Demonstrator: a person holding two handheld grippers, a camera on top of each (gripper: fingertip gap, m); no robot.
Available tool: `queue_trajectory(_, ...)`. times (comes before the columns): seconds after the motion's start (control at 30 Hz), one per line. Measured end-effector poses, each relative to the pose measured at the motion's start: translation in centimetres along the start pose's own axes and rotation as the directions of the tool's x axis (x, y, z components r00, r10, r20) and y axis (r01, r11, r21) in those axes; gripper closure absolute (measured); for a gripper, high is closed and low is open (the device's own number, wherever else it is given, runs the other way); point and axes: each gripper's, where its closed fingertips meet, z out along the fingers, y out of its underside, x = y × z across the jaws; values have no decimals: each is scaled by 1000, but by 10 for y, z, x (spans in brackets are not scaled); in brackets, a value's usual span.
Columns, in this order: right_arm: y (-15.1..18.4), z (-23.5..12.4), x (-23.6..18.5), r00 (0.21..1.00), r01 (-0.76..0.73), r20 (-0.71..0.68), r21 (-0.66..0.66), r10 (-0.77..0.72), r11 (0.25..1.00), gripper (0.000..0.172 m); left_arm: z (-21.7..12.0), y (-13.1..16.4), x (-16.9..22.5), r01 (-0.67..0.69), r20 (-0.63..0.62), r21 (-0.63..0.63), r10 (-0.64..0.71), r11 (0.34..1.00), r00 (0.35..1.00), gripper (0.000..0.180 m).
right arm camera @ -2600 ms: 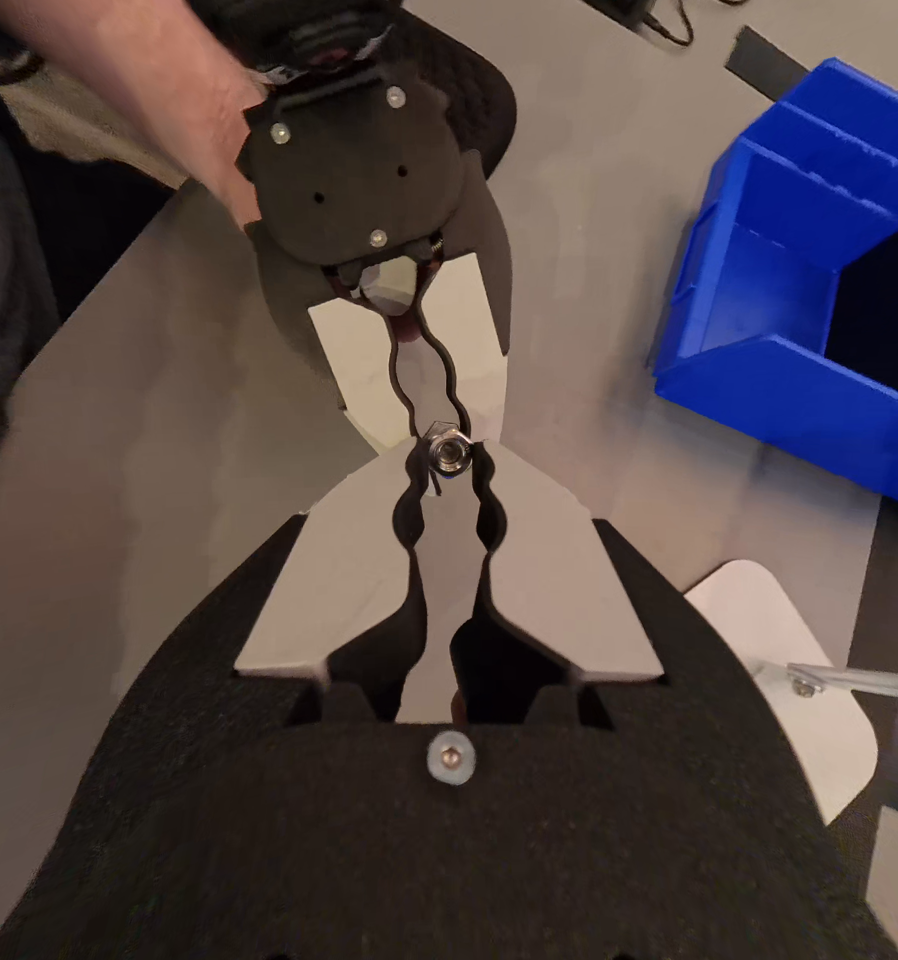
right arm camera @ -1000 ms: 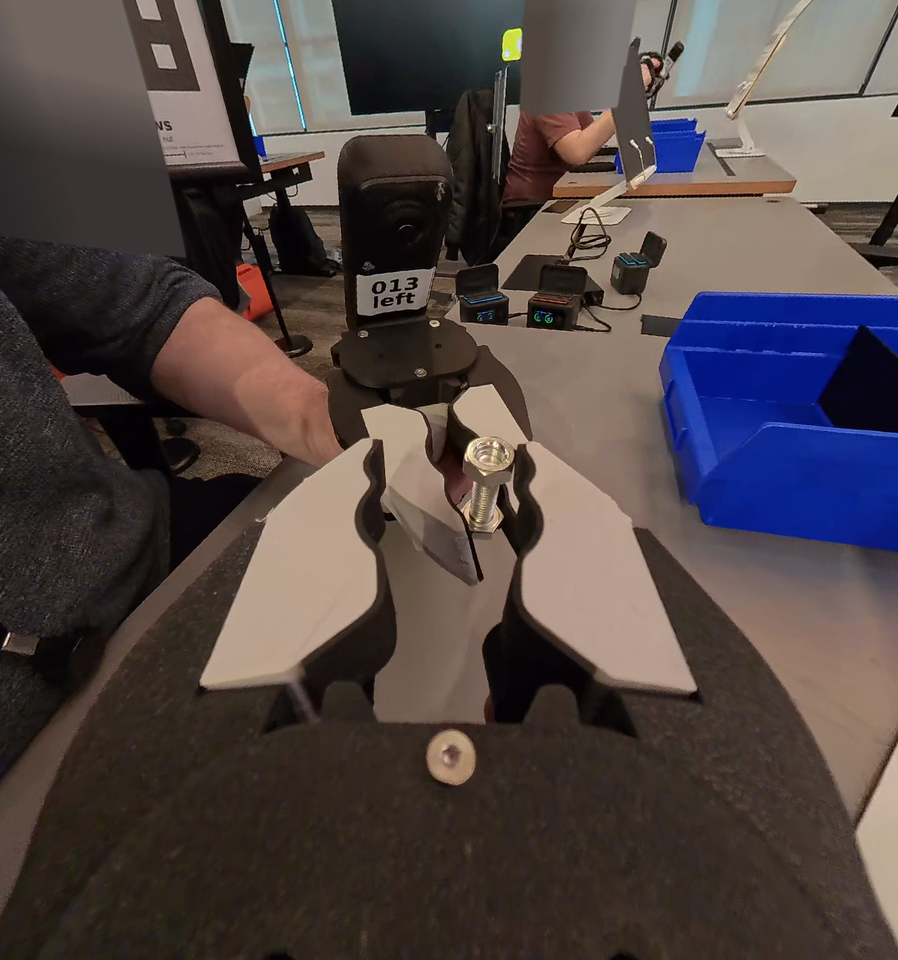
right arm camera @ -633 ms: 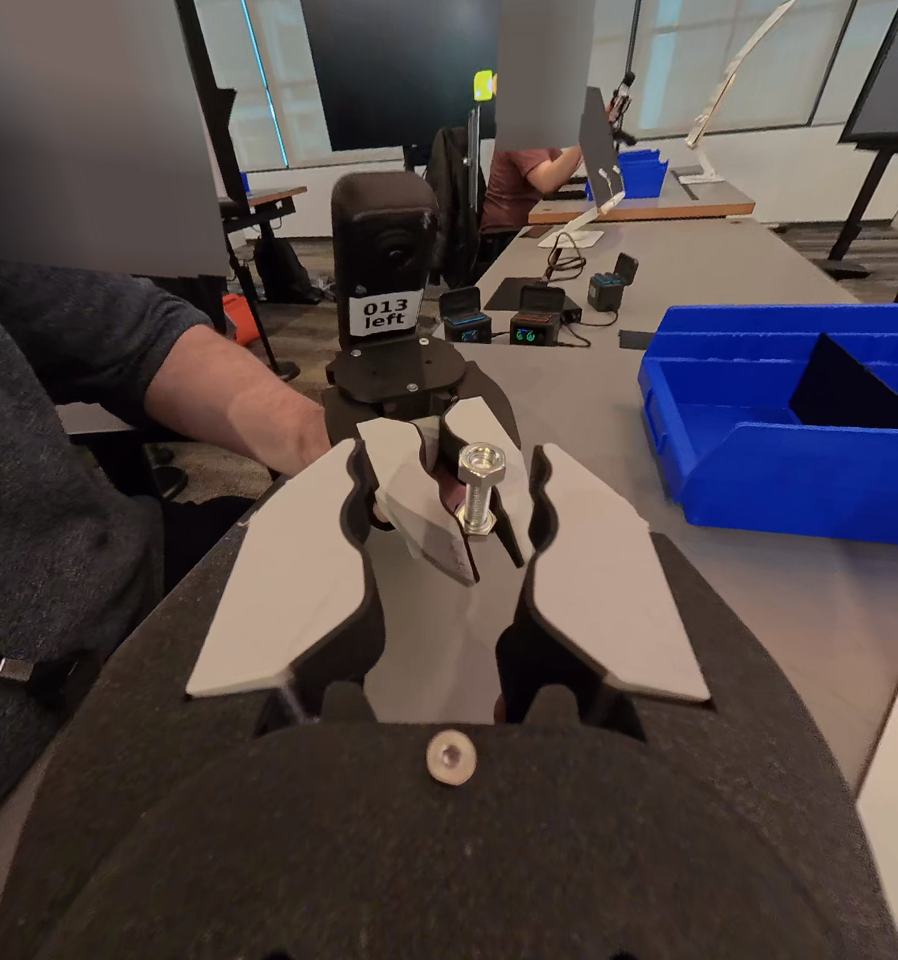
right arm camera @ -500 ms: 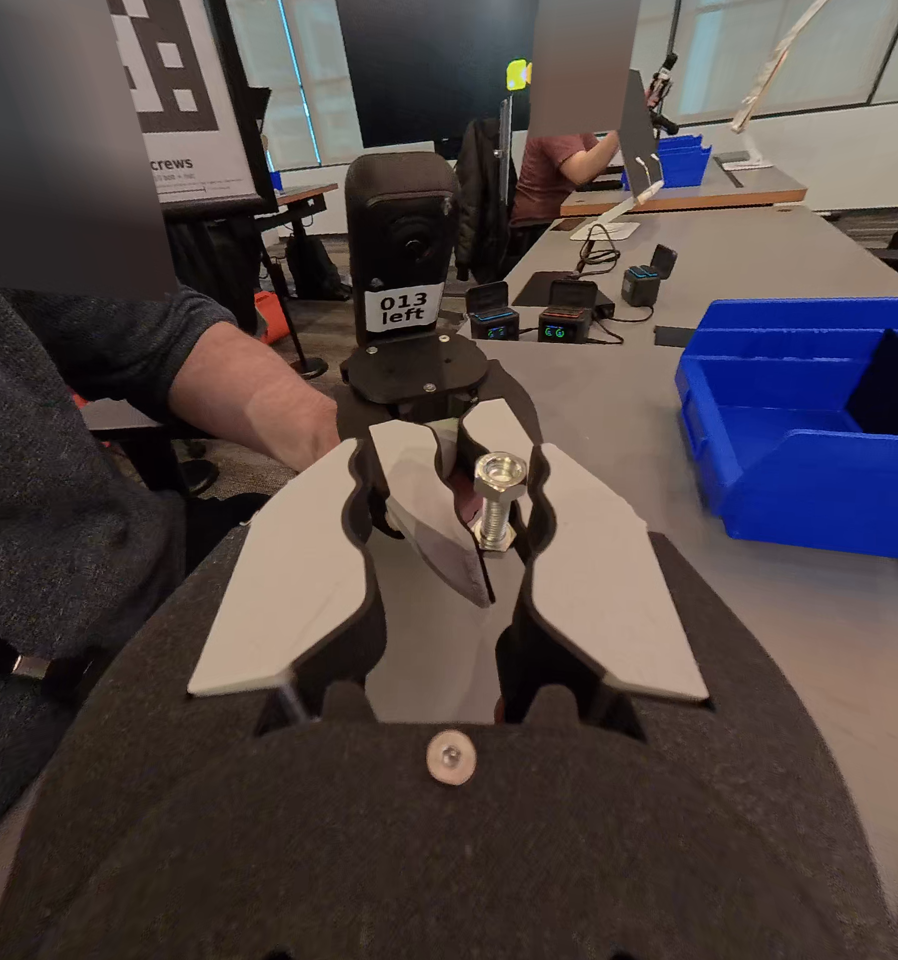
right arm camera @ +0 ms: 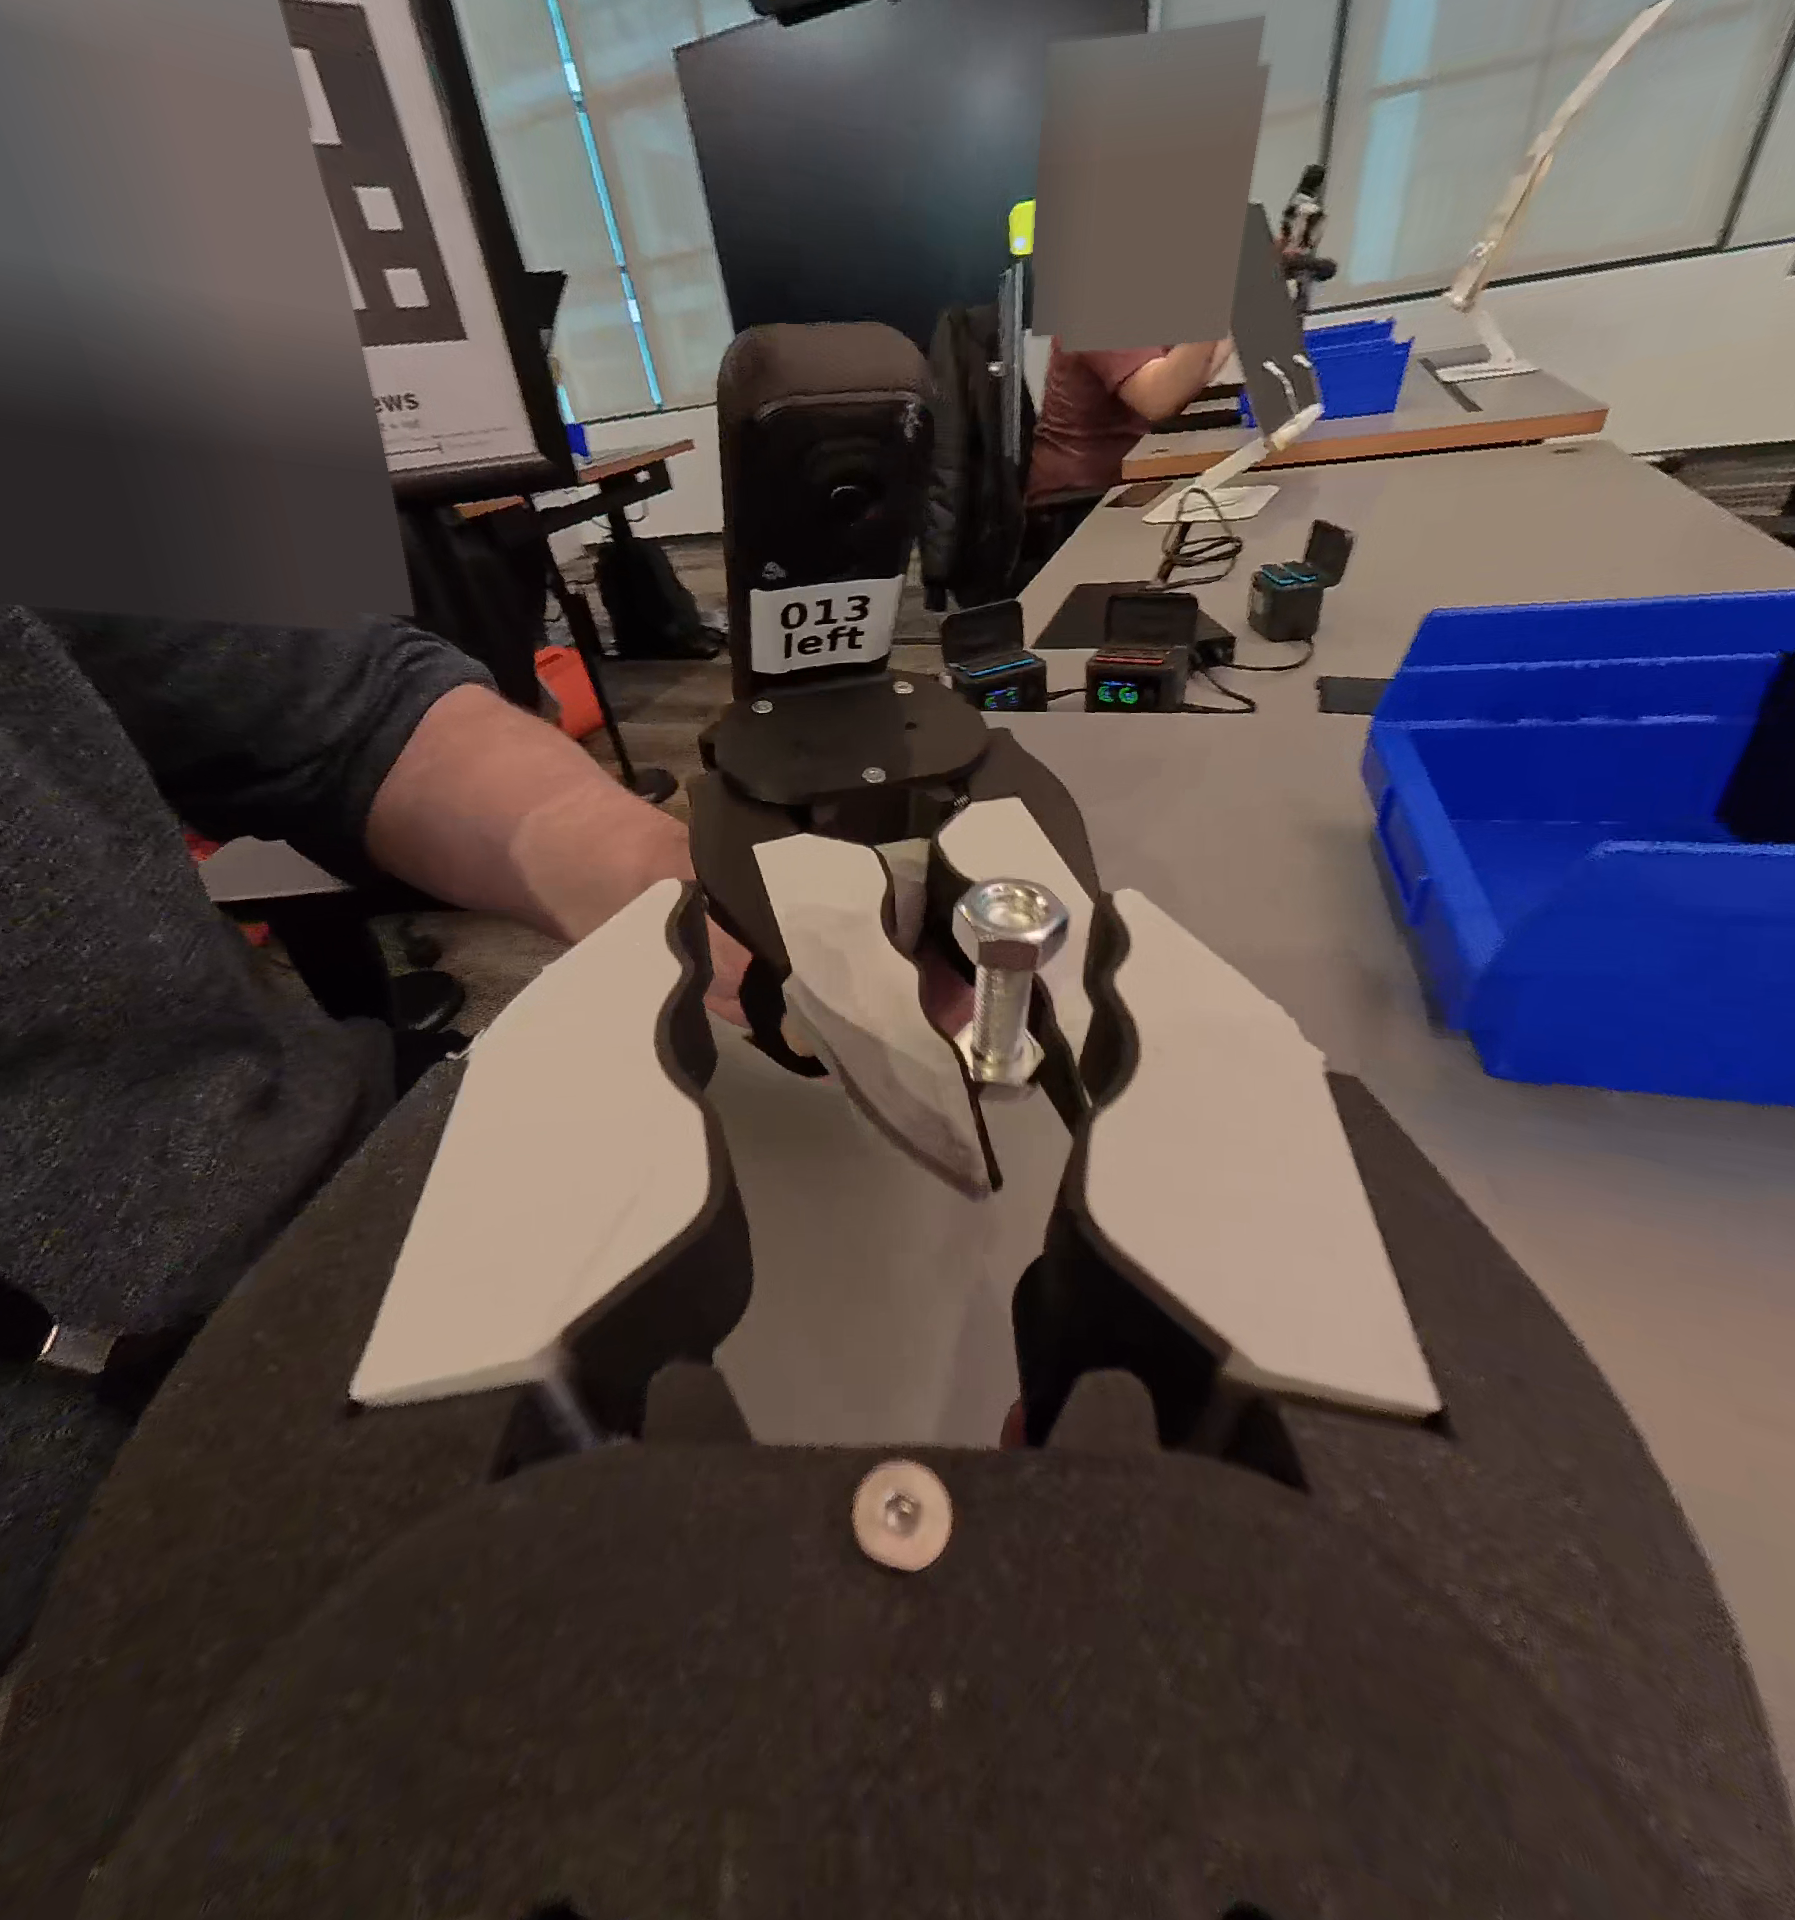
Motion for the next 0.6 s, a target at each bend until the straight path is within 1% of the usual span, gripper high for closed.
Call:
queue_trajectory(0.03, 1, 4, -2, 1000, 4, 12, 3, -4, 1000, 104, 0, 0, 1, -5, 0, -5, 5, 1000, 1000, 162)
queue_trajectory(0.13, 2, 10, -5, 1000, -3, 29, 3, 3, 1000, 99, 0, 0, 0, -1, 2, -2, 1, 1000, 1000, 162)
queue_trajectory(0.3, 3, -3, -6, 1000, -6, -5, 17, 6, 1000, 99, -2, 1, -6, 17, 12, 6, -17, 1000, 1000, 162)
queue_trajectory(0.33, 2, -7, -9, 1000, 0, 9, 30, -1, 1000, 102, -3, 0, -6, 24, 9, 13, -24, 1000, 1000, 162)
queue_trajectory(0.37, 0, -11, -14, 999, 15, 32, 49, -16, 999, 119, -4, 0, -8, 37, 13, 13, -38, 999, 999, 162)
queue_trajectory(0.4, -2, -15, -15, 999, 17, 27, 65, -19, 998, 123, -4, 0, -10, 51, 10, 14, -51, 999, 999, 162)
queue_trajectory(0.5, -3, -15, -3, 1000, -5, -27, 69, 7, 998, 101, -4, 2, -10, 54, 4, 14, -54, 998, 999, 162)
queue_trajectory(0.6, -3, -7, 4, 1000, -6, -29, 70, 8, 998, 94, -1, 3, -4, 34, -6, -4, -34, 999, 999, 162)
